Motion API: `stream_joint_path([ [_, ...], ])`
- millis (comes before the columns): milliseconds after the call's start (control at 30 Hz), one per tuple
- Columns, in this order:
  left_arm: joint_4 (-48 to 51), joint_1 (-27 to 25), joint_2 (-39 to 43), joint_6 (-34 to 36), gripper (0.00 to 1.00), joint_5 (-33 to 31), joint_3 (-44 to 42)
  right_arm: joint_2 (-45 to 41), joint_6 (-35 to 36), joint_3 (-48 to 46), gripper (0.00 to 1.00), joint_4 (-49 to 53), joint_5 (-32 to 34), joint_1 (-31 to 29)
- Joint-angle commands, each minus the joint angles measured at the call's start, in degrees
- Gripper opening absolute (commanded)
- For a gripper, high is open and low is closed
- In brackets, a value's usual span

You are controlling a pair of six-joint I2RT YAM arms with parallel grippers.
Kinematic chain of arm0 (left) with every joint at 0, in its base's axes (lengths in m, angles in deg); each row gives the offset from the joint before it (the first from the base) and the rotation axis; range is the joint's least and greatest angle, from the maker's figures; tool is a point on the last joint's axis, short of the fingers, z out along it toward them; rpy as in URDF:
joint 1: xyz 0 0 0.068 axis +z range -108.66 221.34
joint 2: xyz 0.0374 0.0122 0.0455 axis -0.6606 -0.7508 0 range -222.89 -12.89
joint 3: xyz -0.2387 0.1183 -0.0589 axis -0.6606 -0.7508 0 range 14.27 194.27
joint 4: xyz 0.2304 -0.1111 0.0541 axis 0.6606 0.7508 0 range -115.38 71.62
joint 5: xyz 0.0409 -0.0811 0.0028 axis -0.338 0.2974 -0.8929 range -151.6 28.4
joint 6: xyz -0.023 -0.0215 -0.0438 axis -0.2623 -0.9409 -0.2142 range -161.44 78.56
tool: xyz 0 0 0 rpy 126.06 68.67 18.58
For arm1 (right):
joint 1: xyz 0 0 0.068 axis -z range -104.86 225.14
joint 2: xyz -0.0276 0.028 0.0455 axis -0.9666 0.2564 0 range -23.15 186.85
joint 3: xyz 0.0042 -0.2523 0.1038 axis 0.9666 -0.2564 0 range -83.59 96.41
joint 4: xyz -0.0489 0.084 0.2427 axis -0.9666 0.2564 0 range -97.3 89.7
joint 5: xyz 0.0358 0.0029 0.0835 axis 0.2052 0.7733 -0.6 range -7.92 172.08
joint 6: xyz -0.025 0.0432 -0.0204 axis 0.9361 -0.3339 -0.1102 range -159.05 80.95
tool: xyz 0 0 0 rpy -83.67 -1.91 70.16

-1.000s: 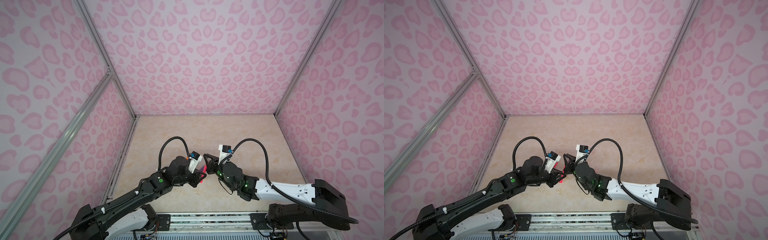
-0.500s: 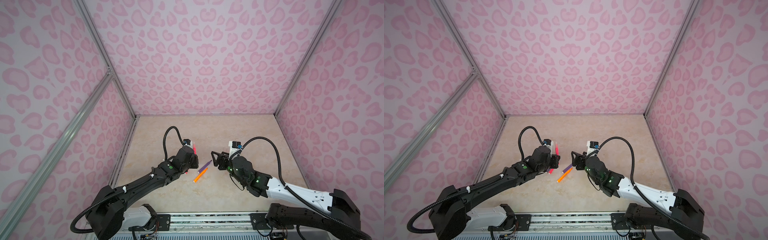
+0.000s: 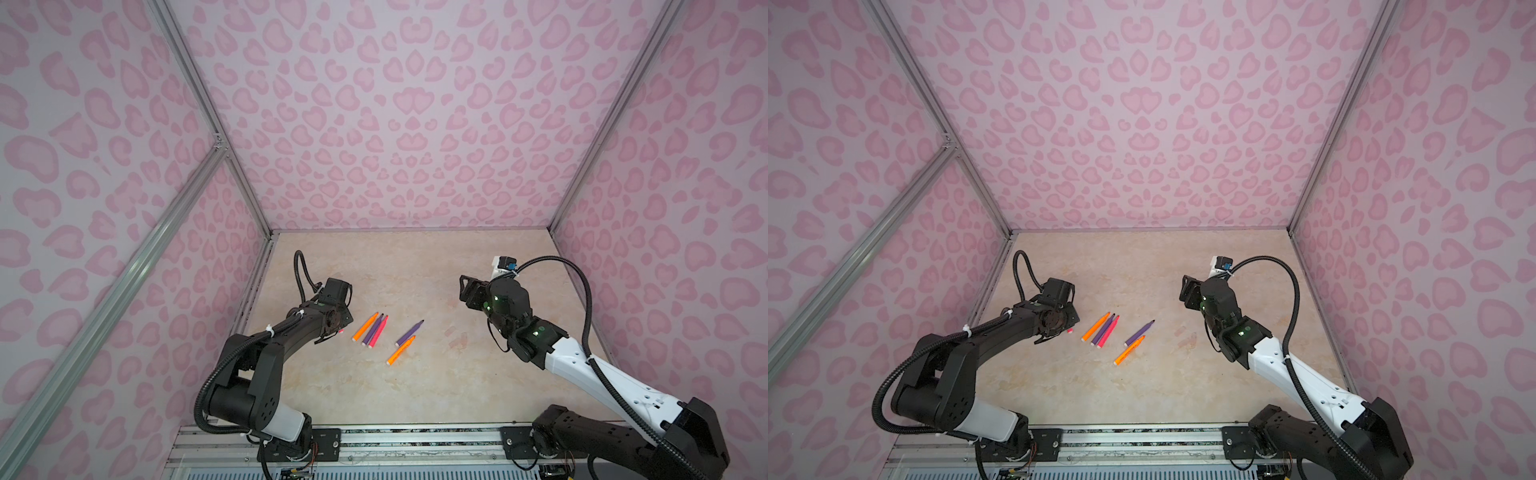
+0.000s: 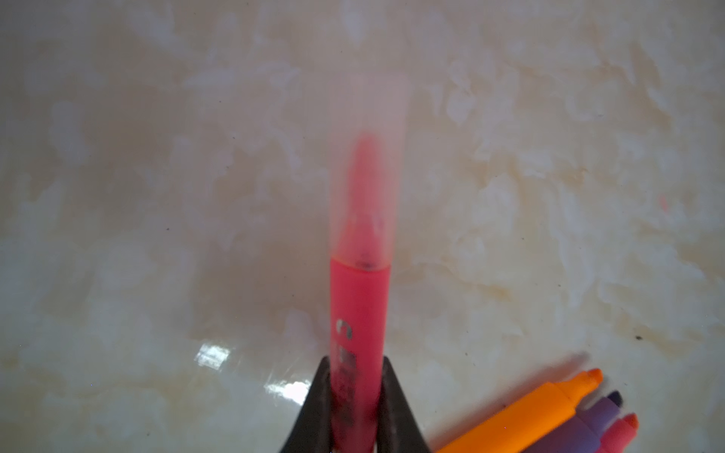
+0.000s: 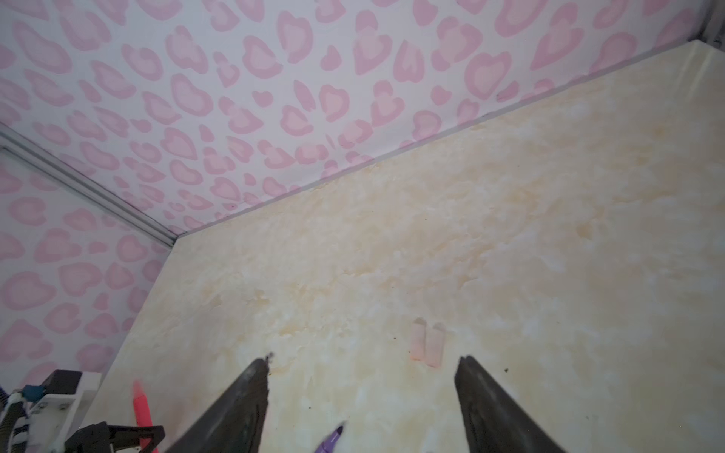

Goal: Insert the pens into the pen caps
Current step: 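Open the right gripper and withdraw it while the left lowers the capped marker, then release the capped pink marker onto the table with the left gripper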

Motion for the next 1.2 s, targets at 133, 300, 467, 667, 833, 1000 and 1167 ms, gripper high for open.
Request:
stream_joint_path([
  [133,8.3,0.93,-8.27,-2.24,0.03,-1.21,5.05,4.82,-1.53,2.88,0.74,6.29,-1.61,0.98],
  [300,8.04,0.98,-5.53,-2.03,0.18,-2.54,4.38,5.51,0.33,4.23,0.77,7.52,1.92,1.02],
  [467,8.07,0.73,-6.21,-1.76,0.35,-1.24,4.86,5.0,1.33,4.94,0.79,8.92,4.17,1.39],
  [667,8.01,0.78,-4.04,-1.03,0.54,-1.77,4.24,3.27,2.17,4.05,0.8,8.72,6.17,1.85],
  [833,2.29,0.17,5.46,2.55,0.46,1.89,0.44,1.33,2.39,3.24,0.81,8.38,6.3,2.48],
  [1000,-2.61,-6.37,20.24,7.57,0.5,-1.2,-3.49,0.51,2.44,3.35,0.81,8.51,5.49,2.47],
  [1167,-8.61,-14.03,29.82,11.17,0.58,-1.05,-7.21,0.85,3.36,4.57,0.81,9.86,5.7,2.68],
])
